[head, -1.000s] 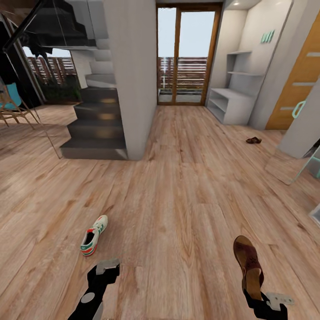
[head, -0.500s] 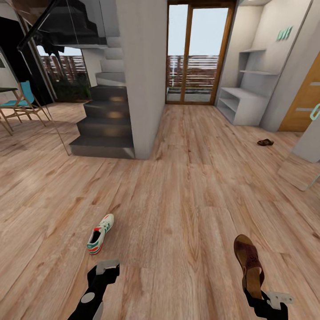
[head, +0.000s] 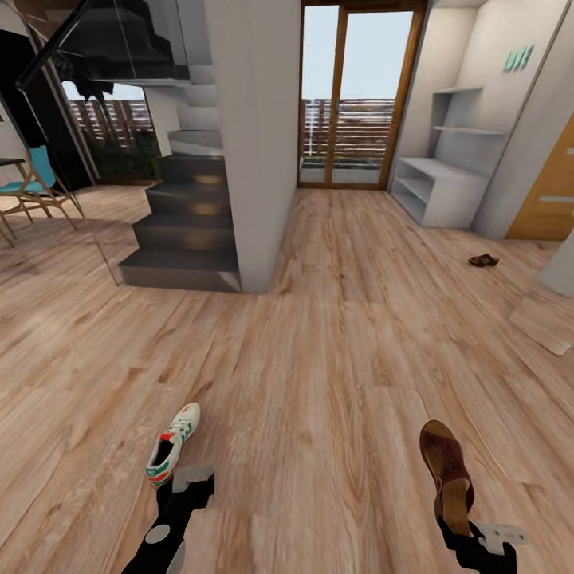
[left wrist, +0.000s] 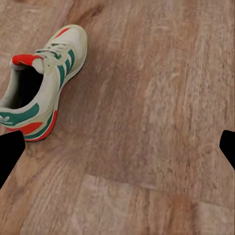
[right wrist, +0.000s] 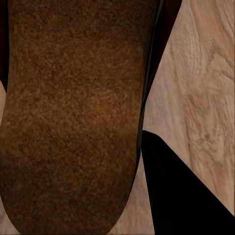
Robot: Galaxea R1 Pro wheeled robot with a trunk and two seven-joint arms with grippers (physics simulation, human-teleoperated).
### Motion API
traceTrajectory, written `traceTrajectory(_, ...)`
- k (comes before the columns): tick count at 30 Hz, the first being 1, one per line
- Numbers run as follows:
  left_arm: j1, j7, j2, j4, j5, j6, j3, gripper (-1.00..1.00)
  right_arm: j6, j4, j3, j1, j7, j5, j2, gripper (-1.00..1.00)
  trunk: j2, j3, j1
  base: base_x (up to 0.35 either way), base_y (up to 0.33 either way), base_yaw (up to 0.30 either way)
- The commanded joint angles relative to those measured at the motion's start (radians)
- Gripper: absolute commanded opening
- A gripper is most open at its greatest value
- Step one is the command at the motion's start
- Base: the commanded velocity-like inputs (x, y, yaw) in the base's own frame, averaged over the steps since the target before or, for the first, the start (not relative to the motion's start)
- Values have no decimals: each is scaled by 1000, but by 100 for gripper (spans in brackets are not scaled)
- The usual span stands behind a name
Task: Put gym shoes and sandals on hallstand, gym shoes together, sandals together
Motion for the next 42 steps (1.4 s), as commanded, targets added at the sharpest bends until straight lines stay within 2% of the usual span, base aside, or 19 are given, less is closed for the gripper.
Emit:
traceTrajectory(1,0,3,0,1,3,-3,-1,100,-1,1,-5,-1,10,-6,0,-100,0,-1,0,176,94,0)
traceTrajectory(14,0,3,0,0,3,-4,-1,100,-1,2,-7,-1,9,-6,0,-100,0,-1,0,22,12,175)
traceTrajectory(22,0,3,1,0,4,-3,0,100,-1,1,-7,-1,9,-6,0,-100,0,-1,0,23,15,8)
traceTrajectory(42,0,3,1,0,4,-3,1,100,-1,1,-7,-1,10,-6,0,-100,0,-1,0,137,96,0)
